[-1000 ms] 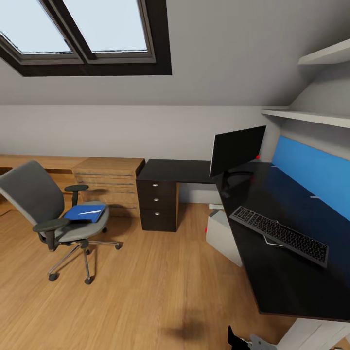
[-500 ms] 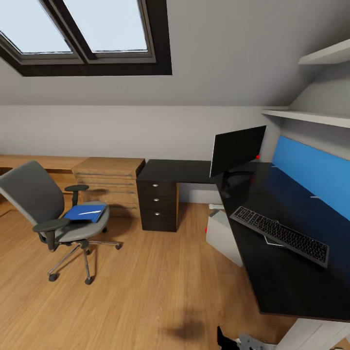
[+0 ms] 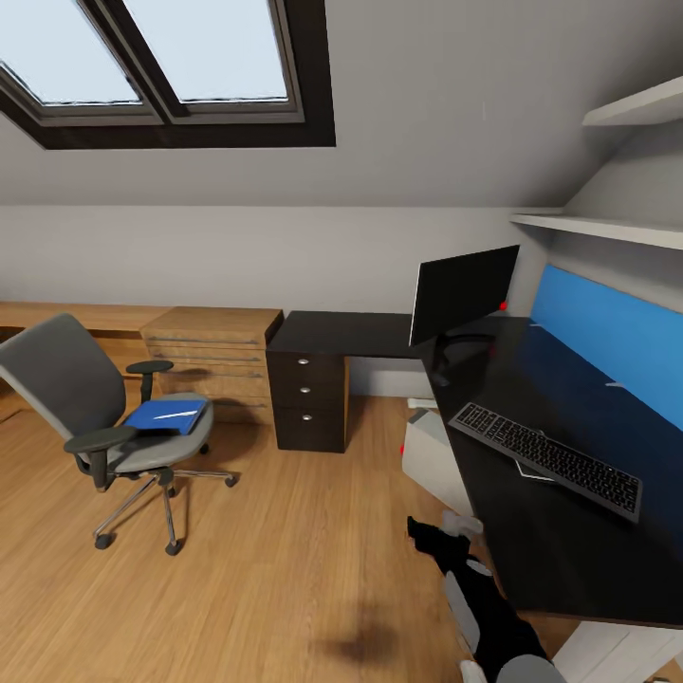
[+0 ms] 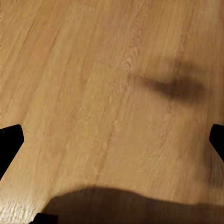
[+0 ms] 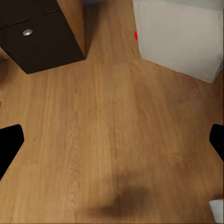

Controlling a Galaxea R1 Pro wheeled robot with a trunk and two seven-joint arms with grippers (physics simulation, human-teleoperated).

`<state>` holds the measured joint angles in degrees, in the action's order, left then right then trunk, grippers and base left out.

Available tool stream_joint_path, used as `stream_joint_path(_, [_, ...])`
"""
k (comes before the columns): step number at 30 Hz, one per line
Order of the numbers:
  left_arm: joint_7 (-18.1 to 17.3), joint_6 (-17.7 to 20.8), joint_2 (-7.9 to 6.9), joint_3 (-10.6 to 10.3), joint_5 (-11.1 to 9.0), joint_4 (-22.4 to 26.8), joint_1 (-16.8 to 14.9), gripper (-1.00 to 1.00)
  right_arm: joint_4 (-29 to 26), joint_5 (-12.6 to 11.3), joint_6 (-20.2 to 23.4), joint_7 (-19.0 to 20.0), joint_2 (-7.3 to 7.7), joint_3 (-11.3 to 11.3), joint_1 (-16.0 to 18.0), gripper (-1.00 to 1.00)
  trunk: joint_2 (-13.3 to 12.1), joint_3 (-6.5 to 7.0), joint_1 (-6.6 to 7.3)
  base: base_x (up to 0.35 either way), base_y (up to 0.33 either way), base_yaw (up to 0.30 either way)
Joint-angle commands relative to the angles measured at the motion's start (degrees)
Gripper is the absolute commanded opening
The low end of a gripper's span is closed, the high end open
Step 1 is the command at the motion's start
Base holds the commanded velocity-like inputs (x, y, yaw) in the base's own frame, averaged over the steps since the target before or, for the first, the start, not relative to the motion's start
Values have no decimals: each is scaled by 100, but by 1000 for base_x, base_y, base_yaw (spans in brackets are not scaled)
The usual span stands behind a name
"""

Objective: In the bedroom, organize the workspace by keeping the computer under the desk, ensuring the monitor is on the desk, placing the keyboard on the desk next to the monitor, placing the mouse on the desk next to the keyboard, moving the folder from the swivel chair onto the desk next to the mouse, stacking the notebook on top of the folder with the pen on top of the notebook, and positioning the swivel chair next to the desk.

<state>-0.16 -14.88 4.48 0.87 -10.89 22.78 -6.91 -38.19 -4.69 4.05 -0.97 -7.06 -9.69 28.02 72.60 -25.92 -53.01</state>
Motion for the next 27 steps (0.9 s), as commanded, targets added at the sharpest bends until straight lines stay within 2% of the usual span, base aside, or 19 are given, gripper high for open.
stream_joint_path(1, [-2,-15,2,9,-20,-2,-3,100,-336,-51,456,-134,1,-13,152,100,3,-7,0,0,0,0])
stream_joint_path(4, [-2,-15,1,9,-24,-2,-3,100,-610,-50,898,-267,54,-26,402,100,3,-7,0,0,0,0])
stream_joint_path(5, [0,-15,1,10,-23,-2,-3,100,-767,-52,1300,-392,253,-32,735,100,3,-7,0,0,0,0])
stream_joint_path(10, [6,-15,-47,16,-26,-2,-3,100,-827,-54,1745,-469,593,-33,988,100,3,-7,0,40,-38,0])
stream_joint_path(15, [7,-15,-91,21,-33,-2,-3,100,-835,-68,1796,-480,695,-54,1023,100,3,-7,0,173,-170,0])
stream_joint_path(19, [7,-15,-108,20,-35,-2,-3,100,-854,-97,1650,-482,794,-146,1035,100,3,-7,0,222,-225,0])
stream_joint_path(24, [7,-15,-112,22,-36,-2,-3,100,-845,-114,1542,-484,991,-509,1042,100,3,-7,0,231,-244,0])
stream_joint_path(27, [7,-15,-113,23,-36,-3,-3,100,-866,-88,1515,-503,1060,-622,1046,100,3,-7,0,218,-269,0])
